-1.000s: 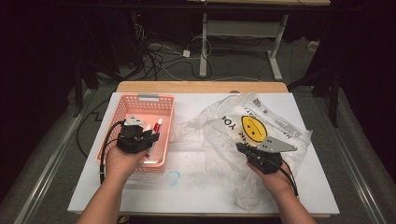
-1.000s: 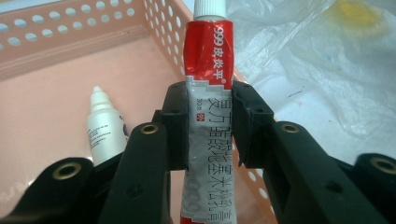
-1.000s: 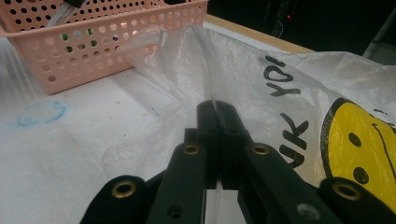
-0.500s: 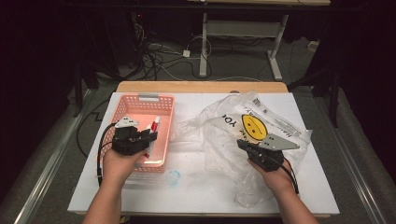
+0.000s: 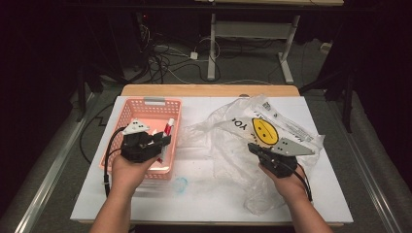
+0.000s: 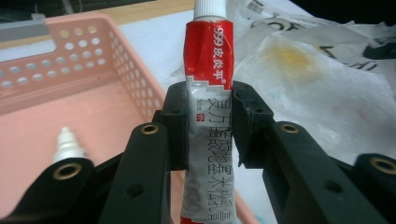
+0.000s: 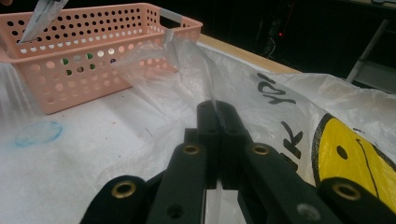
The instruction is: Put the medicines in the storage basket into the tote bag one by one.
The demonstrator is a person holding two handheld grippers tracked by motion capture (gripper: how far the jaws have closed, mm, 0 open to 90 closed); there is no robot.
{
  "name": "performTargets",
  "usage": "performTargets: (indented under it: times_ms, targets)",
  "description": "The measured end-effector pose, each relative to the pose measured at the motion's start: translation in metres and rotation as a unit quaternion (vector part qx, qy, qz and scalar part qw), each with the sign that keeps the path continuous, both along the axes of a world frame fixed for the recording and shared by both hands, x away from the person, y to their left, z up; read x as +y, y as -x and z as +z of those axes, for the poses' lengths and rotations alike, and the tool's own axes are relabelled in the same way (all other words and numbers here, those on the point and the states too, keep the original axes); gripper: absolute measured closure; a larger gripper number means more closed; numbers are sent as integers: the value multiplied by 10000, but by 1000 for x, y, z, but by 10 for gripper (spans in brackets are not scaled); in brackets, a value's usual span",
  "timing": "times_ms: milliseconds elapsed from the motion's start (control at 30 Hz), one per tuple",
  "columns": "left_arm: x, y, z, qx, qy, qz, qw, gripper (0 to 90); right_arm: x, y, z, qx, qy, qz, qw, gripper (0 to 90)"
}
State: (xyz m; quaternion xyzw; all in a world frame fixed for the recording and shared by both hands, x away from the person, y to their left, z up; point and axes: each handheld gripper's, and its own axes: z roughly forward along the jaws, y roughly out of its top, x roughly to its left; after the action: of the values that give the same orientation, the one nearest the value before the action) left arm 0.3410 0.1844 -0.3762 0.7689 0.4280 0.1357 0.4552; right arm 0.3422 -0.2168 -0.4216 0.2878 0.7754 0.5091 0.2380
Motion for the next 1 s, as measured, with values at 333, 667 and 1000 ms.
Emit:
performTargets:
  times_ms: [333,667,1000]
  targets:
    - [-22,6,0,-126,124,-268,9995,679,-1,1,2,11,-40,27,10000,900]
    - [-47,10,-12,-50,115,-593,9982,679,-1,1,2,3,-81,21,10000,900]
    - [-63,12,-24,23,-6,-729,9973,679,-3,2,3,-1,-99,4,10000,900]
